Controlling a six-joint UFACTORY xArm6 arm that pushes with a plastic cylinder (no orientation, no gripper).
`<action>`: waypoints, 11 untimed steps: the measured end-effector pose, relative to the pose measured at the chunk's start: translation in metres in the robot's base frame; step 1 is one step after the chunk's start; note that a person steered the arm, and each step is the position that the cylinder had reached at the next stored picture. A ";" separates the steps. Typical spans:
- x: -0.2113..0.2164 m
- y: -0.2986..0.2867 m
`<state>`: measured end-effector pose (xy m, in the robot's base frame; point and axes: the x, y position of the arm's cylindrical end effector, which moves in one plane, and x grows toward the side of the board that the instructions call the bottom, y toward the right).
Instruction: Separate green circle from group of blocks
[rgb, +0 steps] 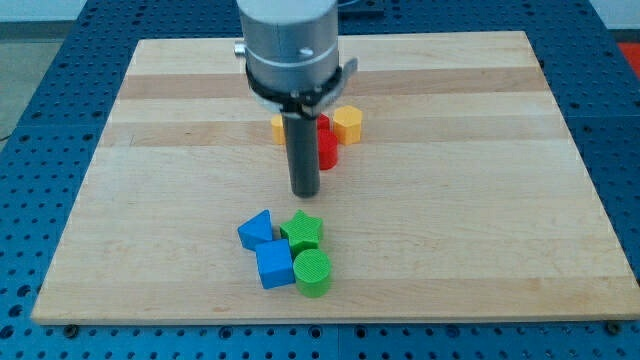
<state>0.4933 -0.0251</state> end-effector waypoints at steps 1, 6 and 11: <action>0.041 0.026; 0.125 0.035; -0.013 -0.042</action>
<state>0.4806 -0.0669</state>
